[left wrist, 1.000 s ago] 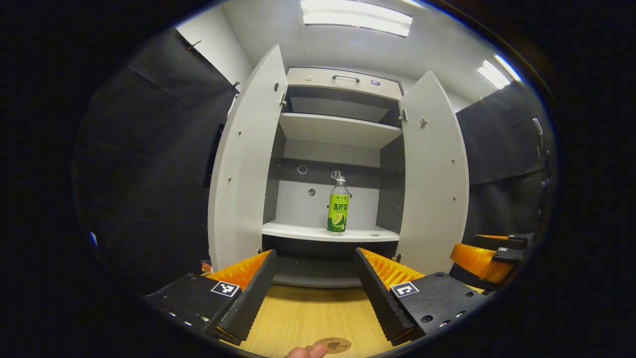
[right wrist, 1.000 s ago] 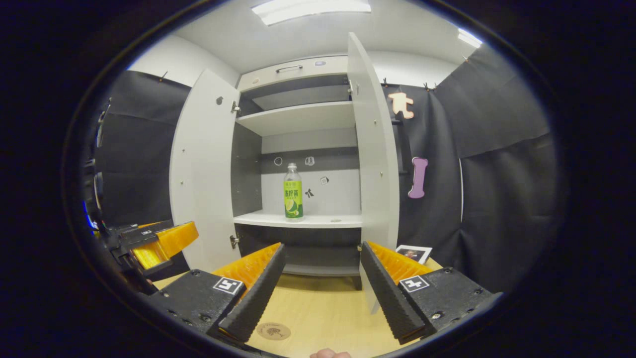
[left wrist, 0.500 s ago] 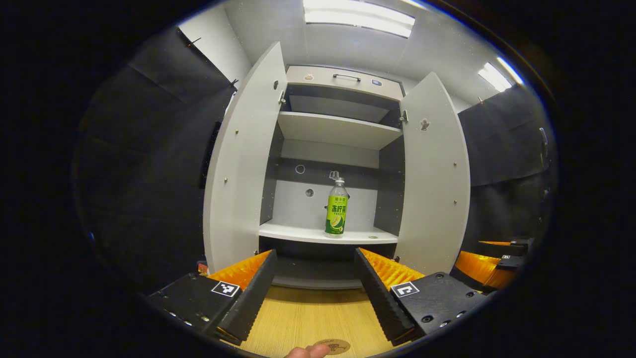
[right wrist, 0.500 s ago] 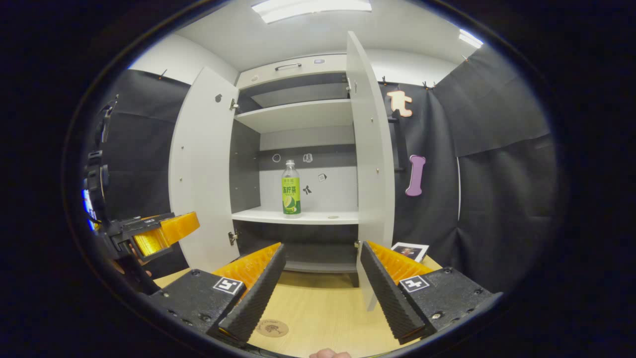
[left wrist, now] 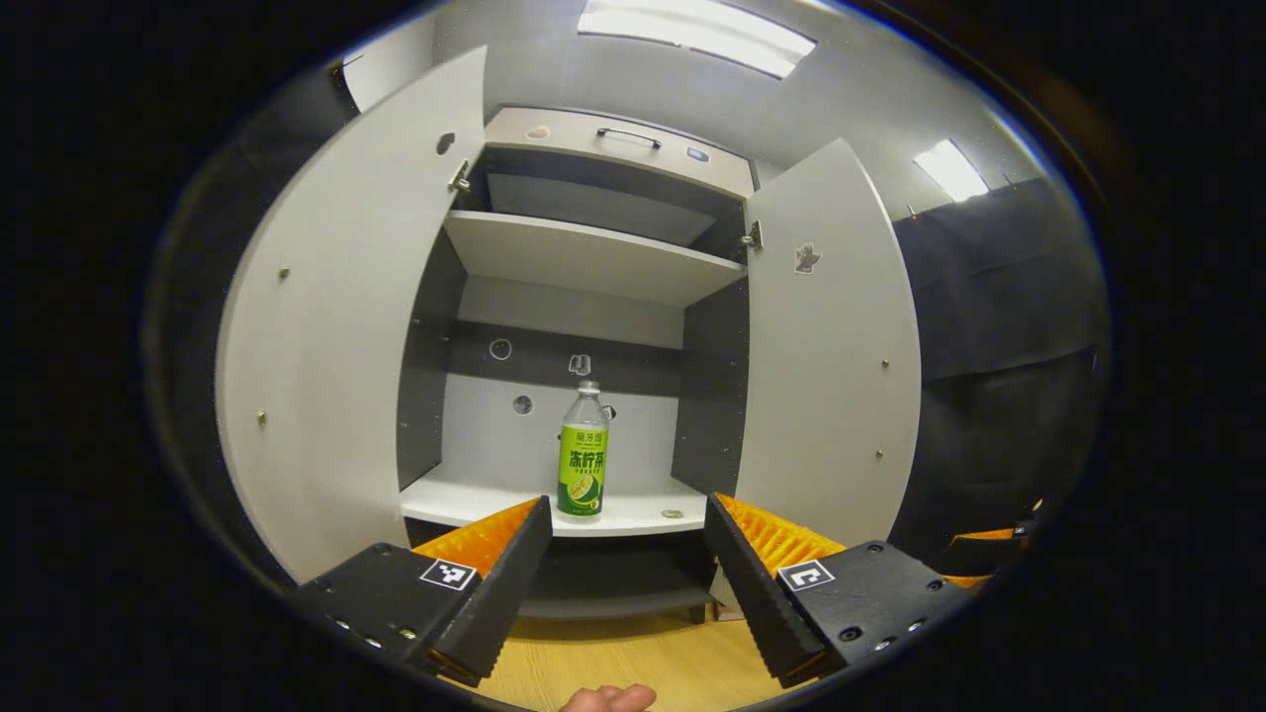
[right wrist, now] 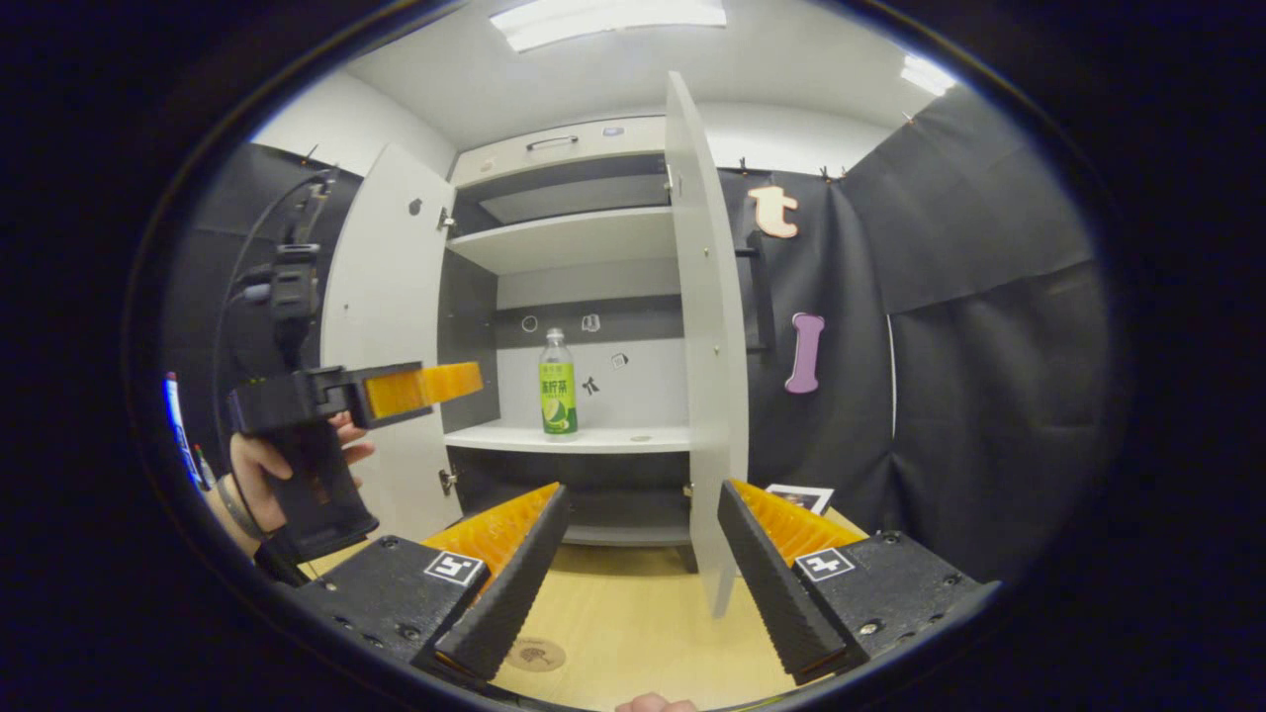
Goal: Grasp the bottle in the cabinet with the left hand and place it on the coaster, then close the right door with the right hand and the left door with the left hand.
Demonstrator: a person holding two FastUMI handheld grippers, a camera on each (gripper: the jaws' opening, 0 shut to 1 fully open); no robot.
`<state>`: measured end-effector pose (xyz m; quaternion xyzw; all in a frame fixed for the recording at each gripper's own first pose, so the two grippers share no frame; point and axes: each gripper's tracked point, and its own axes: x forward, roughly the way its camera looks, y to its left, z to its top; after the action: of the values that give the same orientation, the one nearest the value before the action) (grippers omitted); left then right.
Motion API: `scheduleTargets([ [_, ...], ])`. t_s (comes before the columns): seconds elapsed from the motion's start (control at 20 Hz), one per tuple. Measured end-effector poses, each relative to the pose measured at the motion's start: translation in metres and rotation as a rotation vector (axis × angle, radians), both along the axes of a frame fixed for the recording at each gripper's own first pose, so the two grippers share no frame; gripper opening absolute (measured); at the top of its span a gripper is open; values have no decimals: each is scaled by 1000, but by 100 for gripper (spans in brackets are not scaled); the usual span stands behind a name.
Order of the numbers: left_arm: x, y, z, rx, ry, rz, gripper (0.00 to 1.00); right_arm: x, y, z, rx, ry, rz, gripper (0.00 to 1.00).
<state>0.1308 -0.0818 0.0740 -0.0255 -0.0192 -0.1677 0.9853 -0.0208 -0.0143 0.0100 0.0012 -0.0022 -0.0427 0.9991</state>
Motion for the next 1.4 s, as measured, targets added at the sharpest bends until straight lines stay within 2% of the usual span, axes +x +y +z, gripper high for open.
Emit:
scheduleTargets([
  [0.2, 70, -16, 8, 20, 3, -8, 95, -1, -6, -2, -1, 7, -22, 100],
  [0.45, 154, -11, 1, -14, 31, 69, 95, 1, -21, -3, 1, 2, -80, 99],
  [0.6, 190, -13, -11, -18, 69, 77, 95, 2, -31, -5, 5, 7, -119, 100],
  [0.9, 232, -19, -29, 59, 62, 141, 95, 4, -44, -5, 6, 8, -173, 100],
  [1.25, 264, -12, -32, 61, 55, 187, 95, 5, -50, -6, 14, 4, -196, 100],
  [1.35, 269, -9, -38, 78, 68, 188, 88, 5, -51, -6, 14, 1, -197, 99],
  [1.4, 269, -8, -38, 78, 69, 188, 79, 5, -52, -6, 16, 0, -197, 99],
])
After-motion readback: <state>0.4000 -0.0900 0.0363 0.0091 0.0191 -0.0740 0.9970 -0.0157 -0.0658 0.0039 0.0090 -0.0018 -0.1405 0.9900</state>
